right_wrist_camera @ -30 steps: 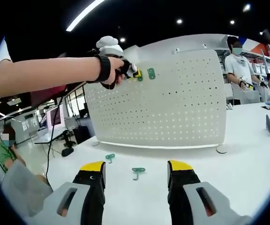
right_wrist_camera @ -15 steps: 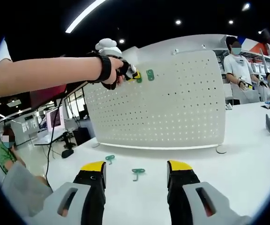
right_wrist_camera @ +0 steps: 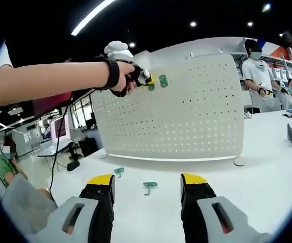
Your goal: Insert the hook assembly into the mounting plate slot until the hook locks in place.
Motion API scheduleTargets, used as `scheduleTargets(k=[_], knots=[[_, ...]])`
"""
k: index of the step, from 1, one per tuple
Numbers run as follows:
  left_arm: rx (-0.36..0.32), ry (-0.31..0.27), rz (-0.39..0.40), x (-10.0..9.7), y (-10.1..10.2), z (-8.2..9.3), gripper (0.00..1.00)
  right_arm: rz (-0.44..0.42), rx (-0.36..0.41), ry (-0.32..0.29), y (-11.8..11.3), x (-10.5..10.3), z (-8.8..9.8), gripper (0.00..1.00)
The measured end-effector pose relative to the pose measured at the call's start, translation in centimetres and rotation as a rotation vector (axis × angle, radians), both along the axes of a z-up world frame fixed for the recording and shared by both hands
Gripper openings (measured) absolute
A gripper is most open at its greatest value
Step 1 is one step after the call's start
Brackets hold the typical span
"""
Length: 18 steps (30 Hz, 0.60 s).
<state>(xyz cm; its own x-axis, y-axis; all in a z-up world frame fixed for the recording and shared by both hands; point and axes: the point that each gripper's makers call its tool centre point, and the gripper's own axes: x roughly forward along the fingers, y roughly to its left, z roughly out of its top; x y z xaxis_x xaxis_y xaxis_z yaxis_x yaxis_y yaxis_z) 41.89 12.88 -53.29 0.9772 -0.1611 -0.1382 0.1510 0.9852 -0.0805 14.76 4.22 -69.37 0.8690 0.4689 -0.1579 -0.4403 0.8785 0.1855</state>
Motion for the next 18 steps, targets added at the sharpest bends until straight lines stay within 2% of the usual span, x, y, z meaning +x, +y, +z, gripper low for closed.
scheduleTargets(k=[6,12,18], knots=[[0.009,0.004,-0.030,-0.5,-0.1,-0.4,0.13,0.005,-0.003,0.001,0.1,0.0,0.0,0.53],[0.028,-0.035,-0.082,-1.2,-0.3,0.0,0.18,0.017,-0.006,-0.003,0.5,0.1,0.2,0.53],[0.028,-0.034,-0.119,-2.0,-0.3,-0.2,0.22,0.039,-0.013,-0.013,1.0,0.2,0.7,0.53]])
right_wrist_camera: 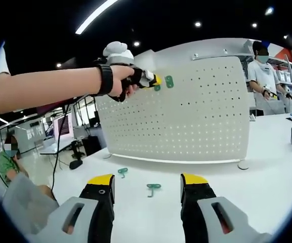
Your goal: Insert the hook assembly into the mounting plate slot until the hook locks in place.
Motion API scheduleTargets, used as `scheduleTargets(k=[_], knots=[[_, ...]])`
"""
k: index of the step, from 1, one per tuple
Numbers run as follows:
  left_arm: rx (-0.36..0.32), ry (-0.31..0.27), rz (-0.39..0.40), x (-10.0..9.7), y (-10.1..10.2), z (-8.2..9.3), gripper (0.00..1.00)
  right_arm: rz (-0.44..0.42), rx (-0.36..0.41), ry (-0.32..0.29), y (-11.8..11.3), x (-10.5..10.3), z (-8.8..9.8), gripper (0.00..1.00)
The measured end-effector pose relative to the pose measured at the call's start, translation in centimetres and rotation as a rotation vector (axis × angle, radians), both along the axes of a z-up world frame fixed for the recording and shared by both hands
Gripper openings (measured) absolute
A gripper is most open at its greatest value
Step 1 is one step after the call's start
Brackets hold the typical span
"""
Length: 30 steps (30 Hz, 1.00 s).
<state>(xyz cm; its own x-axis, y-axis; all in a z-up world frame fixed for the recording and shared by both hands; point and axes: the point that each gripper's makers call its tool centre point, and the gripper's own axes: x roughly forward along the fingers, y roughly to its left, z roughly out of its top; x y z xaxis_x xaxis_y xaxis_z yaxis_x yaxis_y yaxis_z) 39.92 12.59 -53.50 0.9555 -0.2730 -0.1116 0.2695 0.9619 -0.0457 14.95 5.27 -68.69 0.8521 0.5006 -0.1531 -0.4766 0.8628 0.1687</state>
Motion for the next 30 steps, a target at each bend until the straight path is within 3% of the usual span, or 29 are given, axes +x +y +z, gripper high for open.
scheduleTargets(k=[12,20,27,30], knots=[[-0.006,-0.002,-0.117,-3.1,-0.3,-0.6,0.31,0.039,-0.015,-0.013,0.9,-0.2,0.6,0.53],[0.040,-0.037,-0.163,-5.4,0.2,-0.8,0.34,0.048,-0.030,-0.020,1.0,-0.5,0.8,0.53],[0.036,-0.067,-0.244,-7.6,0.1,0.2,0.33,0.039,-0.042,-0.041,1.0,-0.6,1.8,0.53],[0.024,-0.085,-0.242,-8.5,0.8,0.4,0.33,0.043,-0.065,-0.046,1.2,-0.8,2.3,0.53]])
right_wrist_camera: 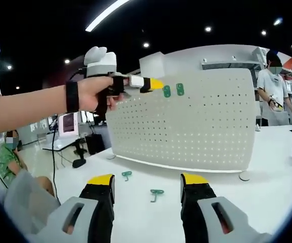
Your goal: Insert the hook assembly into the mounting plate slot until the hook locks in place.
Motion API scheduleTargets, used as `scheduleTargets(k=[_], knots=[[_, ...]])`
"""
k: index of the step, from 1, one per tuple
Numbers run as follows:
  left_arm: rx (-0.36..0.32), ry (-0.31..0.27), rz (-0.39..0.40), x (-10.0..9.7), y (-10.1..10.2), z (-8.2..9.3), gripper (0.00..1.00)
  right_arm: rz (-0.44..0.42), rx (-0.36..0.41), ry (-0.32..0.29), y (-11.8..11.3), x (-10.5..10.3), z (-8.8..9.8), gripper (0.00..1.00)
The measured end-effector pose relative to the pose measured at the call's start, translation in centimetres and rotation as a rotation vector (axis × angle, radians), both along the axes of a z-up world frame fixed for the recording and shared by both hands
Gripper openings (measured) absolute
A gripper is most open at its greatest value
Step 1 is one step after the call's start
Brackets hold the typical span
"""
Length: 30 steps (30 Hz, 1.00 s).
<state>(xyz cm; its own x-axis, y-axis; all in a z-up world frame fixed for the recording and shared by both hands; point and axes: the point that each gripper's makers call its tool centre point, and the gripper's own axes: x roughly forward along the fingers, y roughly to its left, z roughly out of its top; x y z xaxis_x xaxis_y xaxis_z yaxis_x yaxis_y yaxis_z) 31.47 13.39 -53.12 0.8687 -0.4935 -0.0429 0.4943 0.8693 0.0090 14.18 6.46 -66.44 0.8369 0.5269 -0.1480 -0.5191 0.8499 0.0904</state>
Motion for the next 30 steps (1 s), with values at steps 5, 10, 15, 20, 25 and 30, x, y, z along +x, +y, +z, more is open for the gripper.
scheduleTargets(k=[5,10,15,20,25,30], knots=[[-0.006,0.034,-0.020,-1.1,0.5,-1.3,0.33,0.004,-0.014,-0.014,0.0,-0.2,1.1,0.53],[-0.022,0.056,-0.028,-1.9,2.0,-2.7,0.33,-0.003,-0.010,-0.032,-0.4,-0.7,2.1,0.54],[-0.031,0.059,-0.030,-2.4,3.3,-3.2,0.34,0.010,-0.040,-0.009,0.2,-0.8,1.2,0.54],[-0.013,0.062,-0.063,-3.3,3.7,-3.9,0.32,0.021,-0.049,-0.006,1.0,-1.0,1.4,0.54],[0.023,0.049,-0.092,-4.0,3.7,-4.4,0.37,0.024,-0.065,-0.005,1.6,-1.2,1.5,0.54],[0.081,0.072,-0.144,-4.8,3.7,-6.1,0.40,0.003,-0.071,-0.001,1.6,-1.2,1.3,0.54]])
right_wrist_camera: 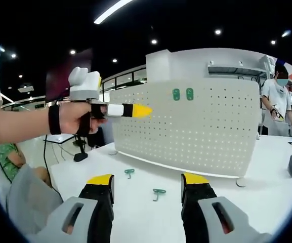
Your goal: Insert the hook assembly into the mounting plate slot until the hook locks in place.
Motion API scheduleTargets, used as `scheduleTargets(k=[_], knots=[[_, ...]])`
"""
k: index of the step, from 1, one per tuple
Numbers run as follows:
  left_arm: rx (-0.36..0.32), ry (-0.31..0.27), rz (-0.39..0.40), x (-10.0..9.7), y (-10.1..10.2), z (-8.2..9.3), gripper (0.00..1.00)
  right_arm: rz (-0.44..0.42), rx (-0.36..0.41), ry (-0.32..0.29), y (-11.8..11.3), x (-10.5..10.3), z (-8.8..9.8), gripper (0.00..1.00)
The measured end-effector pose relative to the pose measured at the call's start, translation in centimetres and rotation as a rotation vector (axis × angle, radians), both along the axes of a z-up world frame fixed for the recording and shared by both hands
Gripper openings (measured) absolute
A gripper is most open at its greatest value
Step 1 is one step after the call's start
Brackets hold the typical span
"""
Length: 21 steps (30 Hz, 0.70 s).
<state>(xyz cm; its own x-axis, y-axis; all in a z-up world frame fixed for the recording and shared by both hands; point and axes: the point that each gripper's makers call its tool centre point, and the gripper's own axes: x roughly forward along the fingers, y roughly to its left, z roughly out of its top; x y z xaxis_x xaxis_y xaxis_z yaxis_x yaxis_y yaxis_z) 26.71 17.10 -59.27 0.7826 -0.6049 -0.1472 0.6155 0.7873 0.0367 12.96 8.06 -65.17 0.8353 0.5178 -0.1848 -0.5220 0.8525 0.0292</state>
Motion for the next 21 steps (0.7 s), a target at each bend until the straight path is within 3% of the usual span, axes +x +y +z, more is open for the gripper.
scheduleTargets(k=[21], knots=[[0.110,0.169,-0.159,-2.5,-0.3,-8.2,0.38,-0.095,0.009,0.027,0.1,-0.5,-0.8,0.54]])
